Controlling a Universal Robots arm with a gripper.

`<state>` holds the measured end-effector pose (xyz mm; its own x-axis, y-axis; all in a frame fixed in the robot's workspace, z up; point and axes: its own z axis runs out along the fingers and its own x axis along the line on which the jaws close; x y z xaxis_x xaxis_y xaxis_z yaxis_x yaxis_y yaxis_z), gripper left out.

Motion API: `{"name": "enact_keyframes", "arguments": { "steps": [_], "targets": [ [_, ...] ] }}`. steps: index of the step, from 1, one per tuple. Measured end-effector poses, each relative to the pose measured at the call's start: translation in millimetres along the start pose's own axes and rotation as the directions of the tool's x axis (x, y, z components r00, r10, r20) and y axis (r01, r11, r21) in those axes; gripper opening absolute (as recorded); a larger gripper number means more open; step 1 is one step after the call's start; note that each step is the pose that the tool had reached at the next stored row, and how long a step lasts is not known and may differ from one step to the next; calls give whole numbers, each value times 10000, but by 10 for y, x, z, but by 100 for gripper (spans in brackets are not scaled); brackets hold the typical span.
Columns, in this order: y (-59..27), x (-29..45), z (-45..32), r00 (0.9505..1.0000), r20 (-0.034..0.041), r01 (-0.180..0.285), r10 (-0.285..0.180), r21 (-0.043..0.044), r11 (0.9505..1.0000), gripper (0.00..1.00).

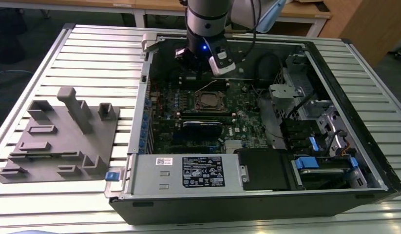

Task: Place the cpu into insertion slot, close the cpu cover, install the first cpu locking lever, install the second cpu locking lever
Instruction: 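Install the first cpu locking lever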

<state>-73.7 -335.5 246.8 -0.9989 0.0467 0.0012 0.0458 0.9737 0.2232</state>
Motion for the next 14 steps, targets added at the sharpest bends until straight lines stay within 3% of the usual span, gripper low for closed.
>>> {"name": "enact_keyframes", "arguments": {
  "steps": [5,14],
  "targets": [
    [-7,0,30,9999,138,32,-32,-7,10000,11],
    [-9,-13,41,9999,148,34,-34,-7,10000,11]
  ]
}}
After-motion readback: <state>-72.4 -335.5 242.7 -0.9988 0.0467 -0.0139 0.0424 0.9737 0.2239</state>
